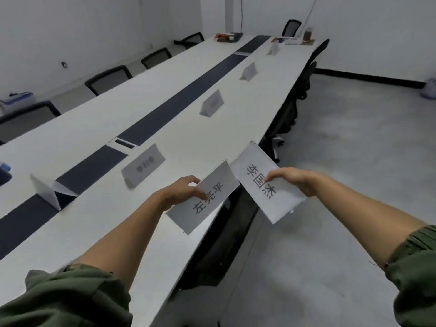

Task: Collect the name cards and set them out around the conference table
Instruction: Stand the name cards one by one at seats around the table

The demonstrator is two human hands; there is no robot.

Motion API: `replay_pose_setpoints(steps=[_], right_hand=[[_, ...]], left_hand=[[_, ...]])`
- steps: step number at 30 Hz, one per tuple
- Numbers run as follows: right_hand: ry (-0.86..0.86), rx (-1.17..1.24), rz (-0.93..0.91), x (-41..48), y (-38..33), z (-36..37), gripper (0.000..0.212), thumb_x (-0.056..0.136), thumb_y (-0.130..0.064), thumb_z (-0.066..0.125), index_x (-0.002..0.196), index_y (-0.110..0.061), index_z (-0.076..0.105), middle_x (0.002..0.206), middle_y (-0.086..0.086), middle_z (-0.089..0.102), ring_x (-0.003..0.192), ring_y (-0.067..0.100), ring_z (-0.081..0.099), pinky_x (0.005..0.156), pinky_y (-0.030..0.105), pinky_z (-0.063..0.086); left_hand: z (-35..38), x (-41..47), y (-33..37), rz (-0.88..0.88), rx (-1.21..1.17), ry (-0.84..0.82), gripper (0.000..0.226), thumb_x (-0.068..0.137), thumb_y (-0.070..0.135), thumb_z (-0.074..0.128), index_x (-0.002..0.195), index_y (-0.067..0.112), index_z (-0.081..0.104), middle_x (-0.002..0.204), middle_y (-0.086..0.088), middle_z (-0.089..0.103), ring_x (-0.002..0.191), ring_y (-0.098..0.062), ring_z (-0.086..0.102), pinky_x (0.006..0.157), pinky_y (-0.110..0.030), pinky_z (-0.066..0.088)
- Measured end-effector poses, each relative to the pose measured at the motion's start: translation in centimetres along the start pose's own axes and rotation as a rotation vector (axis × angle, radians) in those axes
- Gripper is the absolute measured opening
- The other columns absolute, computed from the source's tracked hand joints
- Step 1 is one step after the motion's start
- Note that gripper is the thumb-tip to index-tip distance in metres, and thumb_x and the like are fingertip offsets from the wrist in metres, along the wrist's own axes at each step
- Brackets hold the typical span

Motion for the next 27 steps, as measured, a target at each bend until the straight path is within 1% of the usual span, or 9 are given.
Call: replay_pose_setpoints(steps=[5, 7, 10, 13, 17, 20, 23, 25, 27], right_hand=[[0.094, 0.107, 0.052, -3.8, 7.9, -10.3, 0.039, 0.078, -0.038, 0.069, 0.108, -0.012, 0.068, 0.094, 0.014, 0.076, 0.075, 0.03, 0.074, 0.056, 0.033, 0.057], [0.141, 0.15, 0.072, -4.8, 10.6, -14.3, 0.037, 0.08, -0.037, 0.068, 0.107, -0.012, 0.068, 0.091, 0.013, 0.076, 0.071, 0.029, 0.074, 0.051, 0.032, 0.056], [0.193, 0.213, 0.083, -5.4, 13.4, -19.2, 0.028, 0.082, -0.033, 0.066, 0.1, -0.012, 0.069, 0.081, 0.01, 0.076, 0.062, 0.026, 0.073, 0.044, 0.029, 0.053], [0.258, 0.255, 0.105, -5.0, 16.1, -25.1, 0.023, 0.081, -0.031, 0.068, 0.094, -0.012, 0.069, 0.075, 0.01, 0.075, 0.056, 0.026, 0.071, 0.041, 0.028, 0.051], [0.347, 0.308, 0.112, -3.3, 18.2, -34.5, 0.022, 0.081, -0.029, 0.068, 0.094, -0.012, 0.069, 0.076, 0.011, 0.075, 0.055, 0.025, 0.071, 0.041, 0.027, 0.051], [0.406, 0.36, 0.132, -2.5, 19.1, -41.4, 0.025, 0.081, -0.028, 0.068, 0.096, -0.01, 0.069, 0.081, 0.013, 0.076, 0.059, 0.026, 0.072, 0.044, 0.026, 0.052], [0.475, 0.386, 0.115, -2.4, 19.2, -48.3, 0.029, 0.08, -0.027, 0.069, 0.1, -0.007, 0.07, 0.085, 0.014, 0.076, 0.064, 0.027, 0.073, 0.049, 0.026, 0.053], [0.52, 0.419, 0.111, -2.4, 19.7, -53.0, 0.03, 0.079, -0.026, 0.07, 0.101, -0.006, 0.07, 0.086, 0.015, 0.076, 0.065, 0.028, 0.073, 0.05, 0.027, 0.053], [0.55, 0.448, 0.104, -2.3, 20.5, -57.8, 0.03, 0.079, -0.026, 0.07, 0.102, -0.006, 0.07, 0.086, 0.016, 0.076, 0.064, 0.028, 0.073, 0.048, 0.027, 0.053]], left_hand=[[9.5, 3.7, 9.5, 0.066, 0.033, -0.107, 0.041, 0.07, 0.023, 0.077, 0.106, 0.023, 0.056, 0.093, -0.008, 0.072, 0.078, -0.023, 0.072, 0.064, -0.032, 0.058], [12.8, 5.5, 13.4, 0.102, 0.05, -0.14, 0.044, 0.065, 0.027, 0.078, 0.103, 0.023, 0.057, 0.091, -0.007, 0.072, 0.077, -0.021, 0.072, 0.063, -0.031, 0.057], [16.5, 8.5, 18.6, 0.15, 0.083, -0.178, 0.046, 0.056, 0.034, 0.075, 0.097, 0.024, 0.059, 0.092, -0.005, 0.071, 0.076, -0.02, 0.071, 0.061, -0.029, 0.055], [20.5, 13.2, 23.4, 0.163, 0.145, -0.234, 0.046, 0.059, 0.034, 0.076, 0.099, 0.022, 0.056, 0.093, -0.007, 0.072, 0.08, -0.023, 0.071, 0.065, -0.031, 0.055], [25.2, 21.4, 31.0, 0.211, 0.193, -0.279, 0.039, 0.073, 0.024, 0.077, 0.105, 0.016, 0.056, 0.097, -0.01, 0.071, 0.083, -0.025, 0.07, 0.07, -0.034, 0.057], [27.5, 26.7, 36.8, 0.232, 0.248, -0.311, 0.038, 0.074, 0.023, 0.077, 0.105, 0.013, 0.058, 0.099, -0.012, 0.07, 0.086, -0.027, 0.07, 0.076, -0.038, 0.057], [28.8, 30.8, 43.1, 0.271, 0.296, -0.329, 0.04, 0.073, 0.024, 0.077, 0.106, 0.013, 0.057, 0.101, -0.011, 0.07, 0.088, -0.027, 0.069, 0.079, -0.039, 0.056], [30.2, 33.7, 47.8, 0.302, 0.329, -0.348, 0.033, 0.074, 0.023, 0.077, 0.1, 0.015, 0.058, 0.1, -0.011, 0.07, 0.087, -0.027, 0.069, 0.077, -0.037, 0.056], [32.3, 36.5, 52.4, 0.334, 0.354, -0.366, 0.029, 0.074, 0.022, 0.076, 0.096, 0.017, 0.057, 0.1, -0.012, 0.07, 0.083, -0.026, 0.069, 0.07, -0.033, 0.055]])
Point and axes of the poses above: each hand's wrist, its own x-axis towards the middle knuckle, its own z-axis out of the palm, y = z × x, the point moved 9 cm from there along x, towards the middle knuckle
